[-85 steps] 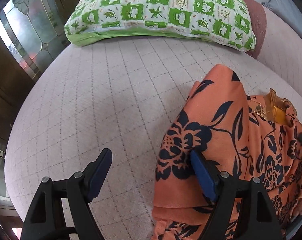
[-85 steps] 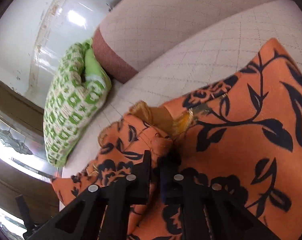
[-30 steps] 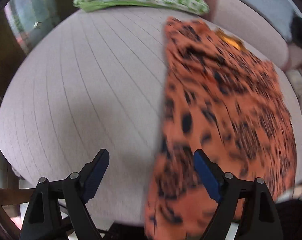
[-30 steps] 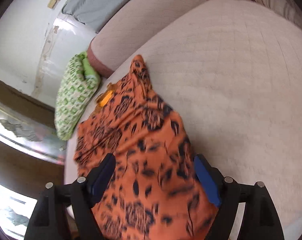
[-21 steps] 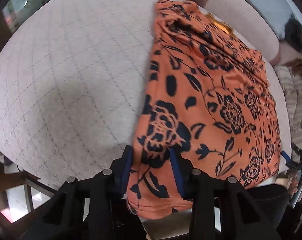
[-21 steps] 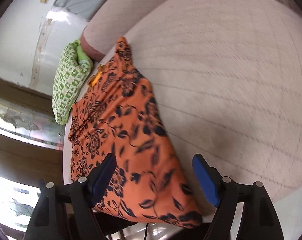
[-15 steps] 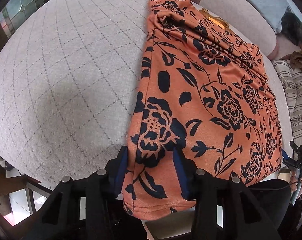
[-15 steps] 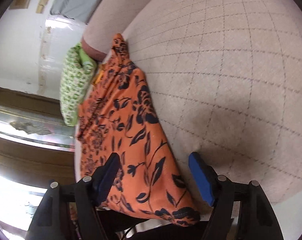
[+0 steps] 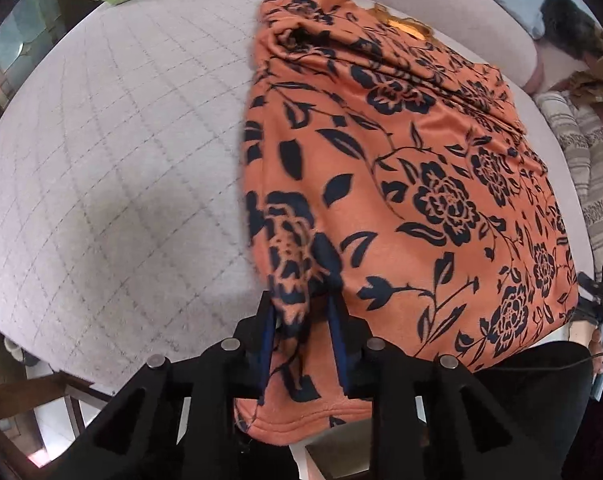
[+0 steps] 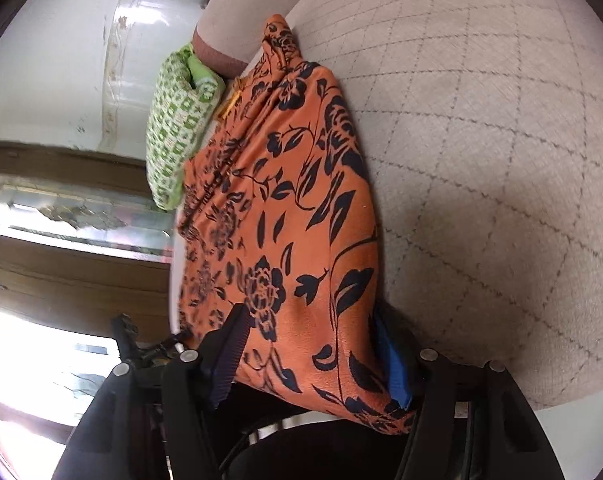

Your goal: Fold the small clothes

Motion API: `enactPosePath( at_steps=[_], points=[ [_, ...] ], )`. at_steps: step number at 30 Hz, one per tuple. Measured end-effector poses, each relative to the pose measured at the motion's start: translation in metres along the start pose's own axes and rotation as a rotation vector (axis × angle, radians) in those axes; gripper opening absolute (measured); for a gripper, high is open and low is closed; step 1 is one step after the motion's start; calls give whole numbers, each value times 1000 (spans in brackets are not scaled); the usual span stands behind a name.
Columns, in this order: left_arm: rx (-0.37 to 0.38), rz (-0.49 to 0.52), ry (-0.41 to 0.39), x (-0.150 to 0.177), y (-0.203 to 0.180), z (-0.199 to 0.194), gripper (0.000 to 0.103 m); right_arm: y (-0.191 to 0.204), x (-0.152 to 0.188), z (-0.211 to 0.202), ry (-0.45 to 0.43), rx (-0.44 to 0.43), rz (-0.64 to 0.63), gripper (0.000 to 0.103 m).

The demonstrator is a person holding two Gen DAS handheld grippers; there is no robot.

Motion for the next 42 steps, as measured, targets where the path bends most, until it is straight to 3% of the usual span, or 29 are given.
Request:
enactPosePath(
  at_steps=[1,2,4,6,13,17,21,24,26,28,30,31,32,34,35,37,39,42],
  points=[
    [-3,6,-1,-1,-2,1,9,3,0,3,15,29,-16,24],
    [-2,6,-2,-3,-2,3,9,6,1,10,43,71,-35,10],
    [9,13,-7,-7,-6,4,7,19,3,22,67,157,-84,10],
    [61,26,-16,-10,-8,0,7,40,2,25,71,183,-146,9],
    [270,31,-117,-48,-3,-48,7,110,-38,8,0,26,-241,9],
    [344,14,-174,-102,2,-76,7,136,-93,0,-88,-21,-240,9],
    [346,-30,-190,-184,5,-75,7,144,-177,-1,-210,-46,-162,9],
    [318,-101,-171,-248,19,-53,8,130,-243,9,-278,-72,-36,10],
    [252,-171,-153,-288,32,-21,9,108,-282,25,-293,-57,67,13],
    [222,-232,-121,-305,42,9,13,80,-312,45,-313,-47,159,18],
    [249,-295,-109,-306,49,27,13,49,-327,61,-324,-21,272,44],
    [281,-327,-150,-300,53,25,13,39,-327,65,-326,-25,298,53],
    [305,-343,-190,-294,56,21,13,29,-325,66,-340,-40,316,69],
    [314,-401,-301,-273,64,2,18,21,-317,55,-410,-49,328,72],
    [262,-449,-367,-261,71,-11,23,19,-311,46,-448,-60,321,72],
    [175,-545,-489,-233,81,-37,44,28,-297,30,-496,-70,283,72],
    [113,-615,-534,-209,84,-55,45,55,-284,20,-508,-38,183,71],
    [37,-630,-523,-181,65,-64,45,111,-268,32,-449,35,1,71]
  ],
)
Point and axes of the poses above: each gripper's, at about its wrist camera, not at the fingertips, and z roughly the way its jaws point, y to its left, x to its underside, the point moved 3 cm from there along z, roughly the way its jaws point, and after that the axes turned 8 degrees about y, right-handed, at the moved point
